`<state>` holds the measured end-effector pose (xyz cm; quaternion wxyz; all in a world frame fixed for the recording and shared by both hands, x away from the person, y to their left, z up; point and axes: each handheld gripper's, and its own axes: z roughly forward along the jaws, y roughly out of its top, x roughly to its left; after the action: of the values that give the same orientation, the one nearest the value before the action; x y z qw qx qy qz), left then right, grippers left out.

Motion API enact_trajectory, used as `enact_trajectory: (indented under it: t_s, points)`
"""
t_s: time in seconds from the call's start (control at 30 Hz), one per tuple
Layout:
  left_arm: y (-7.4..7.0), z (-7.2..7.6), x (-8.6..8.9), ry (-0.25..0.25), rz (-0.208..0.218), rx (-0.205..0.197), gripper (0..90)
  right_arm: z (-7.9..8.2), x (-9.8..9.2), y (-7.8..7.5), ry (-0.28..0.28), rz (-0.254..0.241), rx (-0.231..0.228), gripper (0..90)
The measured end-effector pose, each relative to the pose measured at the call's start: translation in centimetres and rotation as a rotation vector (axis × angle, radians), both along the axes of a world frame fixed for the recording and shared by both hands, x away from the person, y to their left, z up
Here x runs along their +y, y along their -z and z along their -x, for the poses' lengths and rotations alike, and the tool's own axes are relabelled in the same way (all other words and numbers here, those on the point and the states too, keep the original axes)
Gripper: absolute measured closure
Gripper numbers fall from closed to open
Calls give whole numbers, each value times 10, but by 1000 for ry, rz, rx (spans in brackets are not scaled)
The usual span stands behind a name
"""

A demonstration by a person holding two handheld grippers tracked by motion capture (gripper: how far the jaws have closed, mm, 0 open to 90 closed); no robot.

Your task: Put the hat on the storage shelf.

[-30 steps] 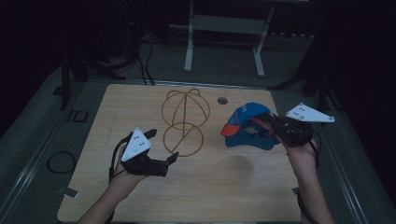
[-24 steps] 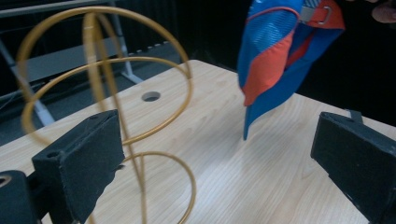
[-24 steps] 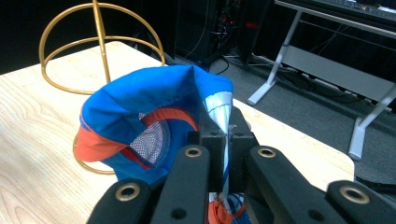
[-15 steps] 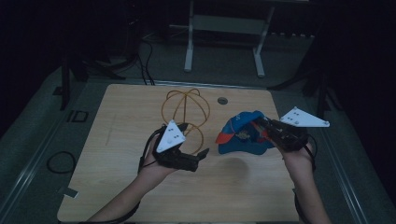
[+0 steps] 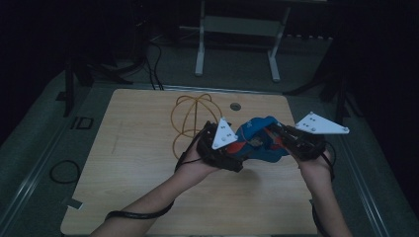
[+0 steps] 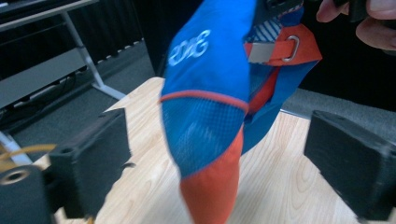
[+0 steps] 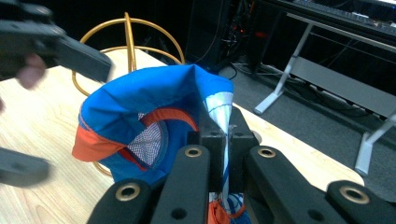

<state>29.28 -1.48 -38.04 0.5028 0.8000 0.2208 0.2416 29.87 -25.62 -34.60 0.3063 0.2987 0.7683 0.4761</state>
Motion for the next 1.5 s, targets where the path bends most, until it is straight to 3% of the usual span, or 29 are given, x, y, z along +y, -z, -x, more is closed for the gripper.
enact_trajectory:
  t_s: [0.17, 0.23, 0.33, 0.47, 0.63, 0.97, 1.1, 1.33, 1.5]
  points:
    - [4, -8, -17, -32, -27, 29, 174, 2, 2, -2, -13, 0, -2, 890]
    - [5, -9, -18, -58, -30, 12, 248, 2, 2, -1, -12, 3, -4, 890]
    - [3, -11, -14, -77, -2, 20, 424, 3, 0, 0, -12, 4, -4, 890]
    - [2, -15, -12, -109, -15, 16, 640, 3, 0, 2, -15, -3, 2, 890]
    - [-1, -20, -8, -135, 7, 22, 832, 7, 3, 3, -26, 1, 2, 890]
    - [-6, -22, -10, -107, -1, 10, 859, 22, 3, 7, -65, -34, 18, 889]
    - [-7, -21, -11, -87, -13, 7, 861, 37, 6, 17, -80, -31, 16, 888]
    - [-15, -14, -10, -46, 17, -27, 862, 49, 7, 17, -122, -55, 12, 862]
    - [-19, -11, -7, -11, 41, -48, 862, 60, 7, 18, -170, -82, 26, 661]
